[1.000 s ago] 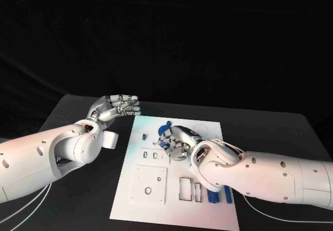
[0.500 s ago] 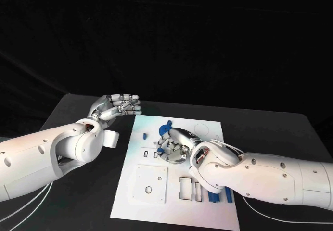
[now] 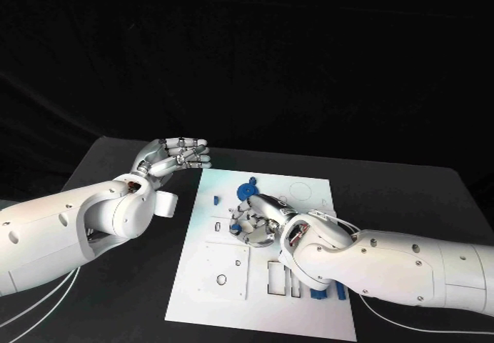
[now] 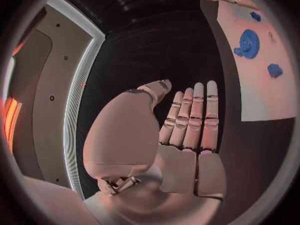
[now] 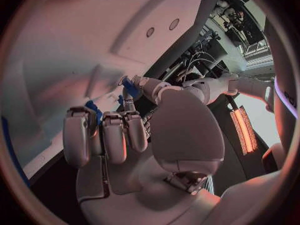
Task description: Assemble the parts on the task board
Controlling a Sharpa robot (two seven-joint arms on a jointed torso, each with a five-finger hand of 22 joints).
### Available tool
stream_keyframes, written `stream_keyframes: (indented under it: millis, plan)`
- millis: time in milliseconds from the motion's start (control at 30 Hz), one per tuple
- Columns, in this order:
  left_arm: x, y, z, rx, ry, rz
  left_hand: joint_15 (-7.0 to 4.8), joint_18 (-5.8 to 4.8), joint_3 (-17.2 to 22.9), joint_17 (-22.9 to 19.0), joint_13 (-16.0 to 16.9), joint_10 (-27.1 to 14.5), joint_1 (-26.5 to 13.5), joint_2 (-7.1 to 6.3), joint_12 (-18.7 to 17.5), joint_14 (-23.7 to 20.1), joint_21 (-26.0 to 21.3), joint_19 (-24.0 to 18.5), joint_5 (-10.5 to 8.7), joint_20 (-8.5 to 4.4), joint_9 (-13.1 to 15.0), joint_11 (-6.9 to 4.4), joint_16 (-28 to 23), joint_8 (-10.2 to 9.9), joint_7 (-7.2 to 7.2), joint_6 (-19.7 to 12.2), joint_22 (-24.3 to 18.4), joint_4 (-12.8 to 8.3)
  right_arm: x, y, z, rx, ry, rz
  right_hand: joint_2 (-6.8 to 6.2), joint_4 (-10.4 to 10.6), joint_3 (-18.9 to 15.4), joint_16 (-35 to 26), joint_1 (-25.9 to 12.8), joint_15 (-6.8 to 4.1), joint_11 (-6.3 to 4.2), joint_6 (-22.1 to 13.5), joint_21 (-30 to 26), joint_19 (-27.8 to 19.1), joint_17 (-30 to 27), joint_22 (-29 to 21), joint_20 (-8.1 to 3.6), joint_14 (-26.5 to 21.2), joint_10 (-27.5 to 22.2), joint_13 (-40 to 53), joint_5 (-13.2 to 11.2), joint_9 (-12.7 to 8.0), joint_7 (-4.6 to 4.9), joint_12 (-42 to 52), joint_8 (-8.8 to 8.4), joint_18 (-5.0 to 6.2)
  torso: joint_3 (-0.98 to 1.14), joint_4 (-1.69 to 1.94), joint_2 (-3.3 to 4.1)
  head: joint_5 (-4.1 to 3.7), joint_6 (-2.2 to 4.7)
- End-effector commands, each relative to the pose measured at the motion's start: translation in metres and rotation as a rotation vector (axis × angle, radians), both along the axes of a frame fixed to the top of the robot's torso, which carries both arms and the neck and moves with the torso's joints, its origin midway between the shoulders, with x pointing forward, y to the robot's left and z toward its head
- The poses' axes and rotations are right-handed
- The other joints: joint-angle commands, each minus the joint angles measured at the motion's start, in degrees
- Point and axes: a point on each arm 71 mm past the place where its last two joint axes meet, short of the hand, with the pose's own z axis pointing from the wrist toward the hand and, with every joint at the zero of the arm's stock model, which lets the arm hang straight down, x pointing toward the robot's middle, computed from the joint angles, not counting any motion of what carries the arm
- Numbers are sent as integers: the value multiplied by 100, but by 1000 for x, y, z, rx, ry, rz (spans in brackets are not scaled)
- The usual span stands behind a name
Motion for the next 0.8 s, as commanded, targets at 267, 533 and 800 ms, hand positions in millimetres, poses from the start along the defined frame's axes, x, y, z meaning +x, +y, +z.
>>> stream_keyframes:
  millis: [267, 533, 800]
  plan:
    - [-1, -1, 1, -8, -4, -13, 9, 57, -6, 7, 3, -23, 41, 26, -34, -8, 21, -41, -11, -10, -7, 13, -23, -20, 107, 14, 8, -26, -2, 2, 1, 5, -48, 25, 113, -79, -54, 17, 144, -54, -50, 36, -58, -30, 1148, 802, -30, 547, 234, 1002, 40, 23, -41, -10, 24, -38, 0, -2, 7, -1, -25]
    - [-1, -1, 1, -7, -3, -12, 9, 57, -6, 7, 3, -23, 41, 26, -34, -8, 21, -41, -11, -10, -7, 13, -23, -20, 107, 14, 8, -26, -2, 2, 2, 28, -60, 24, 234, -225, -92, -17, 230, -89, -82, 50, -215, -111, 1032, 712, -64, 522, -481, -112, 45, 65, -70, -1276, 80, -4, 4, -5, -6, 5, -46]
    - [-1, 0, 1, -6, -4, -12, 9, 57, -6, 7, 3, -23, 41, 26, -34, -8, 21, -41, -11, -10, -7, 13, -23, -20, 107, 14, 8, -26, -2, 1, 3, 39, -66, 21, 231, -294, -64, -38, 212, -109, -108, 35, -288, -134, 974, 685, -86, 511, -862, -1059, 49, 78, -78, -2376, 89, 9, 2, -8, -7, 7, -35]
